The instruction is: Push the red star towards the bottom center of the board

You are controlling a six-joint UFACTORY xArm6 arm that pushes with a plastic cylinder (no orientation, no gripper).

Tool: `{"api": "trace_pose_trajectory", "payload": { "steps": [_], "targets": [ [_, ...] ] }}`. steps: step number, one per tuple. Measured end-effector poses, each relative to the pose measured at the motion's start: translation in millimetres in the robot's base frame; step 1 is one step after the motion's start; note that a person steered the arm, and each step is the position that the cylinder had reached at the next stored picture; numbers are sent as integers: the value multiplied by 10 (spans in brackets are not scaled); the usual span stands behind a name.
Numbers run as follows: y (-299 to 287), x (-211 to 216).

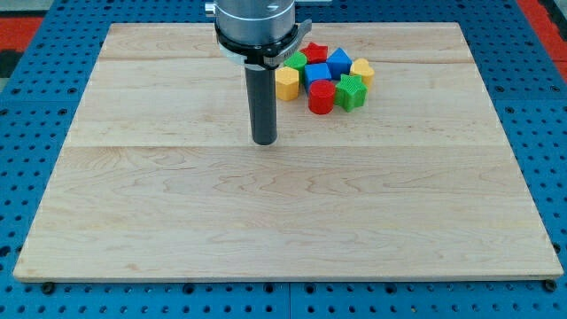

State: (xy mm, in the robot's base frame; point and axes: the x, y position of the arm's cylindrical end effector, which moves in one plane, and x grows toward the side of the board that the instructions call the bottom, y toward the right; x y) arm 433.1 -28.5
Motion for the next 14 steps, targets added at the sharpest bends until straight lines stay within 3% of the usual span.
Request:
{"api": "trace_pose_trajectory", "payload": {
  "steps": [2, 3, 5, 6, 8, 12, 13, 14],
  "targets": [
    [0, 0],
    [317, 50],
    [1902, -34],
    [2366, -530],
    [2273, -1510],
    [404, -1524],
    [383, -1513],
    [743, -1494]
  ]
}}
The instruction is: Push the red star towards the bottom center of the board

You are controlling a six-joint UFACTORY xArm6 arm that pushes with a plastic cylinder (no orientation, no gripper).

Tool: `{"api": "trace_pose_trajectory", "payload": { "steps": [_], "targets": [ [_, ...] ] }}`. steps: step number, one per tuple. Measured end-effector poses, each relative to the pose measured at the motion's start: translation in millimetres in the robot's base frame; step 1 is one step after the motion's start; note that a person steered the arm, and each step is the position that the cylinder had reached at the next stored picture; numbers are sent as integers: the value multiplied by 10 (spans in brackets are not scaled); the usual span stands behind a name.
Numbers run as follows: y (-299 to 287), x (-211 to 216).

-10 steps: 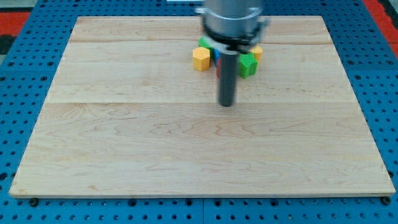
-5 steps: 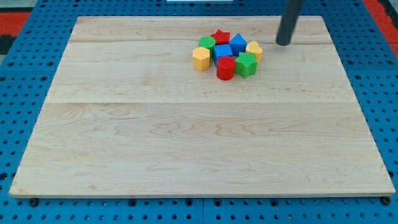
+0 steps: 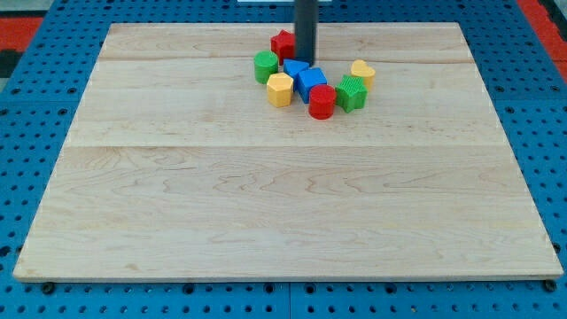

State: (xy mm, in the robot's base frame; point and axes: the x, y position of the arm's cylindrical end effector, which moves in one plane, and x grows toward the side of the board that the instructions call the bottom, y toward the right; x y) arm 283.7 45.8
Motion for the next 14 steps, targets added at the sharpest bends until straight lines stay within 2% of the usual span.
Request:
{"api": "trace_pose_trajectory", "payload": {
  "steps": [1, 3, 4, 5, 6, 7, 8, 9, 10, 11, 13, 14],
  "targets": [
    [85, -41],
    [-586, -145],
    [-311, -145],
    [207, -224],
    [221, -568],
    [-331, -772],
    [-1151, -671],
    [-1762, -363],
    [-1879, -348],
    [-1621, -577],
    [-461, -687],
    [-62, -675]
  ]
}}
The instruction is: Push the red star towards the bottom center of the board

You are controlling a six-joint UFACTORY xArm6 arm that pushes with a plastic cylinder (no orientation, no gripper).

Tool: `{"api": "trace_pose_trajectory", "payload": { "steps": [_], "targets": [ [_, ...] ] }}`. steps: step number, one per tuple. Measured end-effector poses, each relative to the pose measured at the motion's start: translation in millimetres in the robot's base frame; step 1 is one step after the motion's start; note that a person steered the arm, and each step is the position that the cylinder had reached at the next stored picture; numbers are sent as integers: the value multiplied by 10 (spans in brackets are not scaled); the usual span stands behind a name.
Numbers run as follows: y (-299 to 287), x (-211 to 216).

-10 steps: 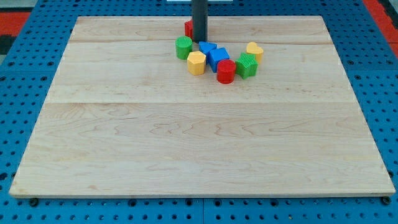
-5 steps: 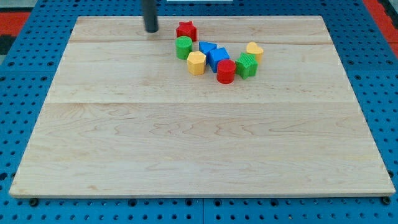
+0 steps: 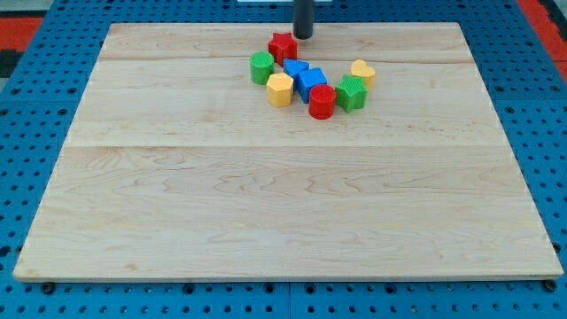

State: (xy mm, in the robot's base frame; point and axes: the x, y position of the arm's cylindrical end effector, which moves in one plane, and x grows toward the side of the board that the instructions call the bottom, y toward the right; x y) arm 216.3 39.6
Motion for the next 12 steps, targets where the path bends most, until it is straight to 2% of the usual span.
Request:
{"api": "trace_pose_trajectory", "payload": {
  "steps": [1, 2, 3, 6, 7, 9, 10, 11, 12],
  "targets": [
    [-190, 57],
    [-735, 296],
    [-1026, 705],
    [-1168, 2085],
    [-1097, 2372],
    [-694, 2450],
    [-189, 2415],
    [63, 2111],
    [-12, 1730]
  ]
}}
